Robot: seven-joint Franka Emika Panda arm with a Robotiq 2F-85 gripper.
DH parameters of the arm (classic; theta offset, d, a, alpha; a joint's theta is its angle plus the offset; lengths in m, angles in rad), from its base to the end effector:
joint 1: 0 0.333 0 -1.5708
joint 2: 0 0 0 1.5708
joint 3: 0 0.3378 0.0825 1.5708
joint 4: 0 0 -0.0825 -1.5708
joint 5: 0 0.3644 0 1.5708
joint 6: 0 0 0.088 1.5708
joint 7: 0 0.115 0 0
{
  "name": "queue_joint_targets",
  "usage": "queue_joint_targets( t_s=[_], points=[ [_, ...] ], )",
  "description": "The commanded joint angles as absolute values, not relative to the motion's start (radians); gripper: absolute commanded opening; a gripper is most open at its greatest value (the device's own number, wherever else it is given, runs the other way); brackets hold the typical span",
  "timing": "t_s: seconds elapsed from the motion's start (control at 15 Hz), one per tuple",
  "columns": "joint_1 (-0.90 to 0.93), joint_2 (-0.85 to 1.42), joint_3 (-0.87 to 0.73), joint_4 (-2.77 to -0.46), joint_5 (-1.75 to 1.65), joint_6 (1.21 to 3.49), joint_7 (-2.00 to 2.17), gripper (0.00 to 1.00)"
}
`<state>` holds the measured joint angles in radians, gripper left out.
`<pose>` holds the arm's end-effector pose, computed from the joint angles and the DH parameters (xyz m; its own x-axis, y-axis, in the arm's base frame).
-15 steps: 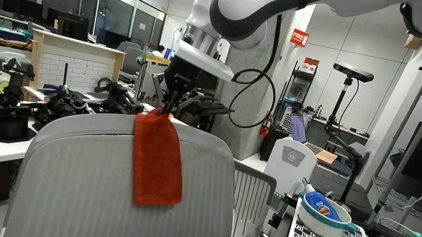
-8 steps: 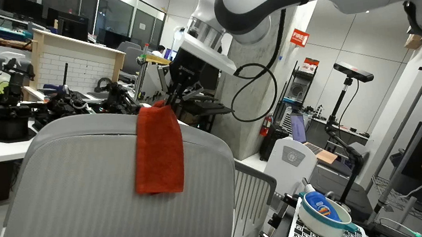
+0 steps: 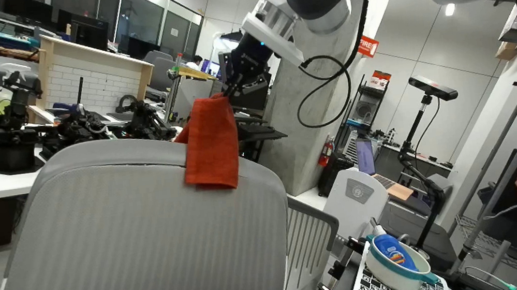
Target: Move the towel to the chair on the left, then back to the chair on the right
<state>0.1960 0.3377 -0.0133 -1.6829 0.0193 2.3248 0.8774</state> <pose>0.6607 0.1236 0.4569 0.7349 -0.6535 0.1814 -0.6118 -0.7542 -0.2386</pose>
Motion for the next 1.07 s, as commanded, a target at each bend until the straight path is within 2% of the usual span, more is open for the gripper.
queue_joint_targets(
  t_s=[0.0,0.6,1.0],
  points=[
    [0.153,0.236,-0.04,-1.726,0.016,2.301,0.919,0.02],
    [0.049,0.144,-0.064,-1.762,0.026,2.293,0.976,0.02],
    [0.055,0.156,-0.05,-1.775,0.011,2.307,1.04,0.02]
  ],
)
